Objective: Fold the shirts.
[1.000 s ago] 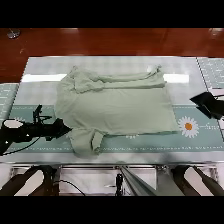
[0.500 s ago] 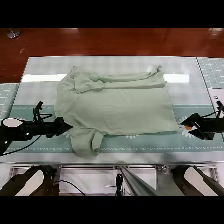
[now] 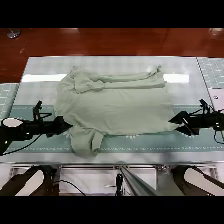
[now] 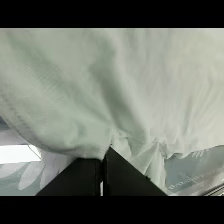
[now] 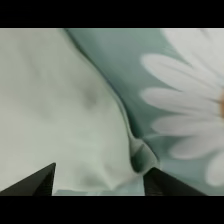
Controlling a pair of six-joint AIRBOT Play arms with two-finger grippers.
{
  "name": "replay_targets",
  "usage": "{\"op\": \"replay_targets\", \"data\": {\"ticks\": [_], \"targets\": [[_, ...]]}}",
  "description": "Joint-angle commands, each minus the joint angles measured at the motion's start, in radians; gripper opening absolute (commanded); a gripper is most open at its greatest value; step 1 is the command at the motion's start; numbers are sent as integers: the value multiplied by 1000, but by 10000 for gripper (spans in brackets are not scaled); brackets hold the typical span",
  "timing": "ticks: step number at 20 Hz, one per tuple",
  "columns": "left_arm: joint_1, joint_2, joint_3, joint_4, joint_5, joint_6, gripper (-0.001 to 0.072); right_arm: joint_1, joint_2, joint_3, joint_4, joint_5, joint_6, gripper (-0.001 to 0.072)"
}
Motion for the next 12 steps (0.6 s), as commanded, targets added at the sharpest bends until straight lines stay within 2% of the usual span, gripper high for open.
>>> {"op": "replay_targets", "data": {"ticks": [1,2,3,4,5,8,12], "targets": [[-8,-2,1,-1,6,-4,22,70,-50,14,53,-78,-31,626],[-18,-2,1,-1,6,-4,22,102,-61,31,53,-99,-21,585],[-28,-2,1,-1,6,-4,22,134,-67,55,53,-100,-27,375],[-39,-2,1,-1,6,-4,22,168,-67,91,54,-64,-90,28],[-45,-2,3,-2,8,-5,22,203,-67,136,34,-21,-117,29],[-47,7,118,-46,-24,-4,22,263,-63,369,-65,70,-39,28],[-47,40,651,-135,-8,-3,21,261,-63,911,-63,131,63,28]]}}
